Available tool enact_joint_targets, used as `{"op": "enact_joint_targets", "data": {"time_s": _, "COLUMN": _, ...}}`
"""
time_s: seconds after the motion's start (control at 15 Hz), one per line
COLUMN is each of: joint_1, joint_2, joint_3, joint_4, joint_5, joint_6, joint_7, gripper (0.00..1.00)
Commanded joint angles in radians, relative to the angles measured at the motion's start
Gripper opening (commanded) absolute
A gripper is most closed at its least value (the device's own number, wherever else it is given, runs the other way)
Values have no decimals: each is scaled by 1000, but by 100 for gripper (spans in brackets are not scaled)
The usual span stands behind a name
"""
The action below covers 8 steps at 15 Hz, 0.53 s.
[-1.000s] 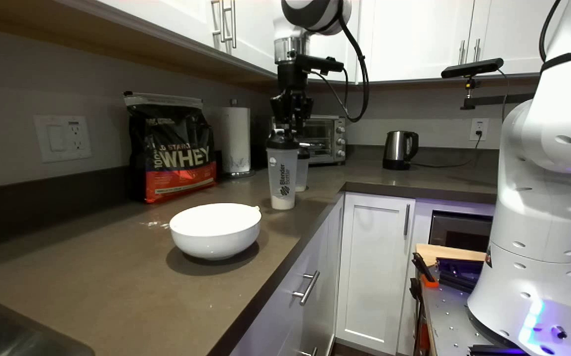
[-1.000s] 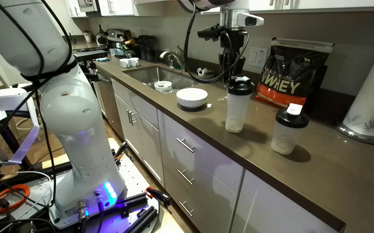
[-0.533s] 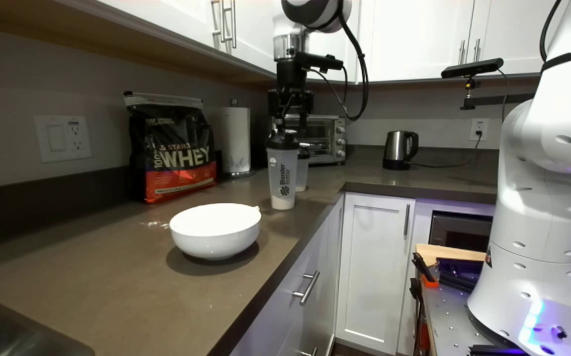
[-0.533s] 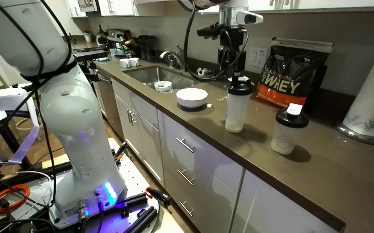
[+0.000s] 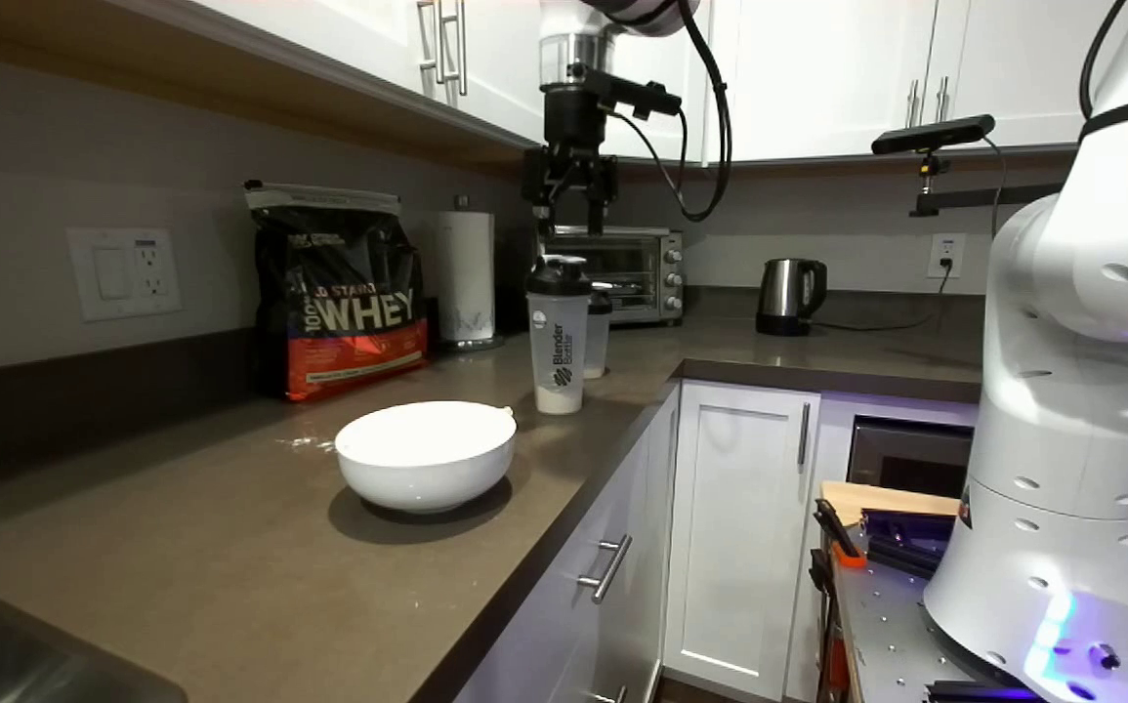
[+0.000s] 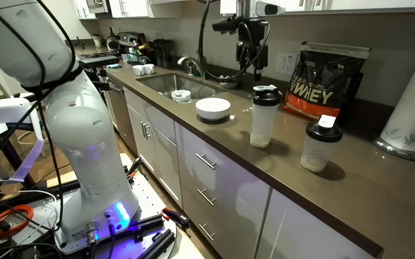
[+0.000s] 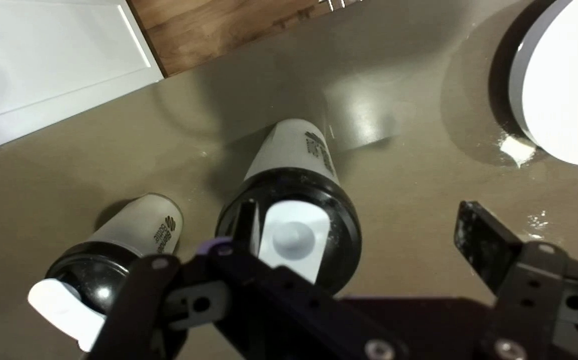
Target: Put the black lid on top of the bottle on the left
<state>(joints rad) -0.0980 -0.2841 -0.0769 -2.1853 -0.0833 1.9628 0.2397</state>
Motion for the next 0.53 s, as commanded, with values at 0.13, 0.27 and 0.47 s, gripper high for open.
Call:
{"op": "enact_joint_targets", "data": {"time_s": 0.13, "joint_1": 26, "joint_2": -40, "joint_3": 9, "joint_4": 13, "joint_5": 79, "joint_6": -84, "joint_7": -74, "gripper": 100}}
{"op": "enact_joint_targets", "data": {"time_s": 0.27, "joint_1": 35, "joint_2": -49, "joint_3": 16, "joint_4": 14, "joint_5": 89, "joint_6": -105, "joint_7": -89, "gripper": 100}}
{"op": "enact_joint_targets", "data": {"time_s": 0.47, "joint_1": 49, "joint_2": -57, "joint_3": 25, "joint_4": 17, "joint_5": 95, "joint_6": -128, "joint_7": -102, "gripper": 100}}
